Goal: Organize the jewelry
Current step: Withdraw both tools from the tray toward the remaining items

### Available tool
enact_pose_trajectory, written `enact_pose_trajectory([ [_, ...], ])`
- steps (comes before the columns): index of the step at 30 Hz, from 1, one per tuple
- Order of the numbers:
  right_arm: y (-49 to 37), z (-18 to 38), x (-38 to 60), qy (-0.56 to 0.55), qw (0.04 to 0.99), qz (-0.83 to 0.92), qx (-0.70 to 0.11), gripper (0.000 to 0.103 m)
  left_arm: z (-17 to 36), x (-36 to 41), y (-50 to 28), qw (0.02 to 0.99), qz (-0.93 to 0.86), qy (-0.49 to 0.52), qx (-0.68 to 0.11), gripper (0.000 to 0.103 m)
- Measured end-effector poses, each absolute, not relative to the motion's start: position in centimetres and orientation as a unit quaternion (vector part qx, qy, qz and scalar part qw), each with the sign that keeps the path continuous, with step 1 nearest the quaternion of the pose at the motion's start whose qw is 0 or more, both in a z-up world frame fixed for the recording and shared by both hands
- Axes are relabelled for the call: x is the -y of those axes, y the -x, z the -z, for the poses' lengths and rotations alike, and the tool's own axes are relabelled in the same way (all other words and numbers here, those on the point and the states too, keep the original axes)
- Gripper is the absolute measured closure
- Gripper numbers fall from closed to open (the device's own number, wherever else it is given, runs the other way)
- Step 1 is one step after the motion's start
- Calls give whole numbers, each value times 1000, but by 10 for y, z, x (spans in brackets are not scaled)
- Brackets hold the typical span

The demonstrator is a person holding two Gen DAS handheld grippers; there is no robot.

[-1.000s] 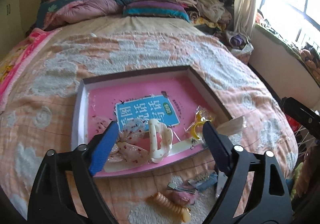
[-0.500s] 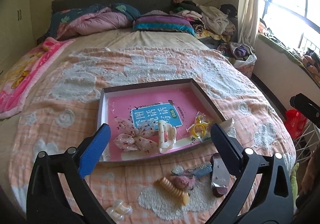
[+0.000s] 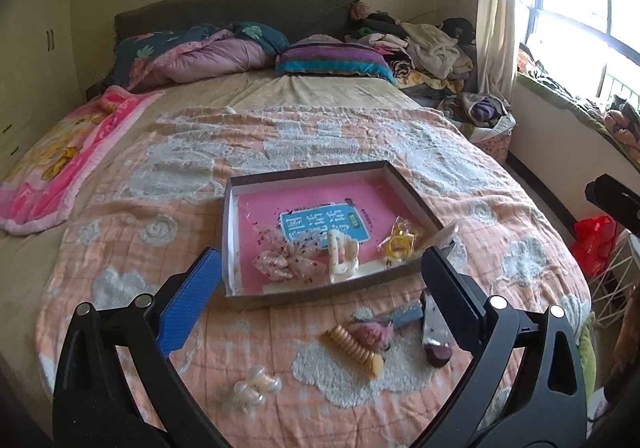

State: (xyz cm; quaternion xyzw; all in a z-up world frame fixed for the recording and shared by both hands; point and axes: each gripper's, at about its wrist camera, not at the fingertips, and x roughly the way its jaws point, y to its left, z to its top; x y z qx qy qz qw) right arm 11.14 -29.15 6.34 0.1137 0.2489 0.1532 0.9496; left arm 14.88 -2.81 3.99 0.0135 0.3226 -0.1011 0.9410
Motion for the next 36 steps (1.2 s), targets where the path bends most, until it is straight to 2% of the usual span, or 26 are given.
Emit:
enact_pose_trajectory([
  [36,-96,9,274,-77,922,-170,-339,14,30,46,-116,913,121,-57,-386,10],
])
